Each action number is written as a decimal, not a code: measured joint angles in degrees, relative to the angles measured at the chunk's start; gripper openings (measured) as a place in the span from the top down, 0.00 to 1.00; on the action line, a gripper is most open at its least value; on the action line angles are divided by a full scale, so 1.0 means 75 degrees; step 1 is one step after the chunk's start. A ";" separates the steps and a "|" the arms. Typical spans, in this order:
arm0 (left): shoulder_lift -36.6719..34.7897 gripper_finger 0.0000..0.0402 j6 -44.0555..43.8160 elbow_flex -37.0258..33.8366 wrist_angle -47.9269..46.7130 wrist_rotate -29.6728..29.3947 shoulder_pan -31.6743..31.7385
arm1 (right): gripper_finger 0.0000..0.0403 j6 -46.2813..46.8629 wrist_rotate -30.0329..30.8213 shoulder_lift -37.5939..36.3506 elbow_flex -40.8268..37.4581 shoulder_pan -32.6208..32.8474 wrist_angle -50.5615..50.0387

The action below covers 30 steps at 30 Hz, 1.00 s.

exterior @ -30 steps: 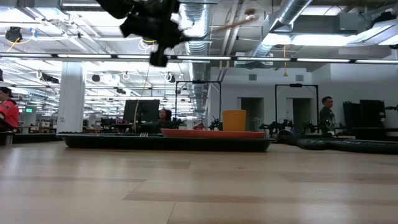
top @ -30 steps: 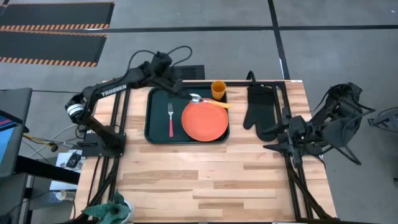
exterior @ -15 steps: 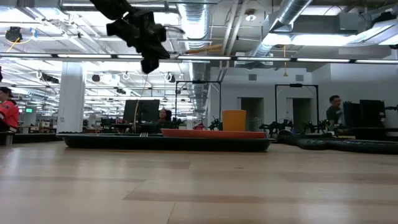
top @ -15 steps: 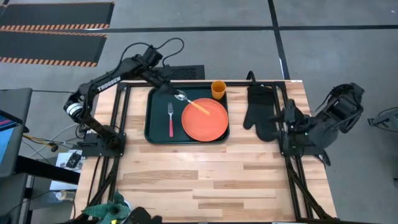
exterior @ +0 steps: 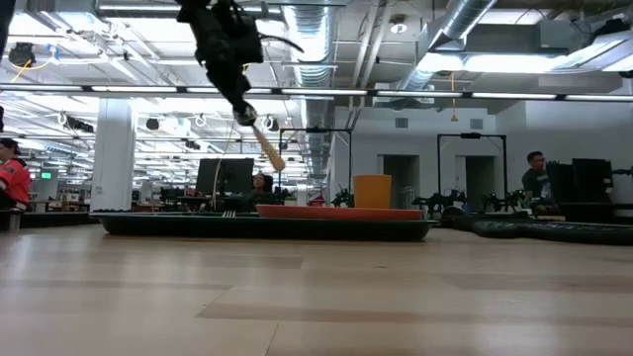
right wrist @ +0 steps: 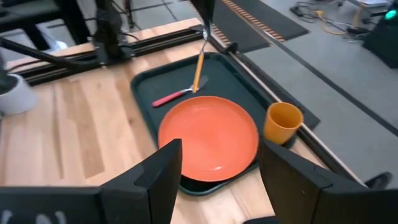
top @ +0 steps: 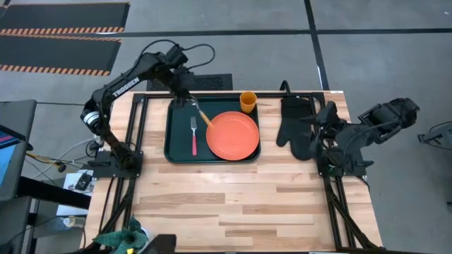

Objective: Pick and place plate/cup/fork/spoon on tray
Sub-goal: Put the yellow spoon on the black tray to the left of the pink fork

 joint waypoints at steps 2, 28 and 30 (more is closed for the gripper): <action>0.0032 1.00 0.0083 0.0134 0.0123 -0.0282 -0.0001 | 0.42 -0.0008 -0.0006 0.0000 -0.0003 -0.0147 -0.0085; 0.1141 1.00 0.0983 0.0423 -0.2599 -0.2605 -0.0592 | 0.42 -0.0002 -0.0047 0.0376 -0.0003 -0.0441 -0.0428; 0.1223 1.00 0.1070 0.0423 -0.2698 -0.2597 -0.0783 | 0.42 -0.0005 -0.0041 0.0402 -0.0003 -0.0443 -0.0442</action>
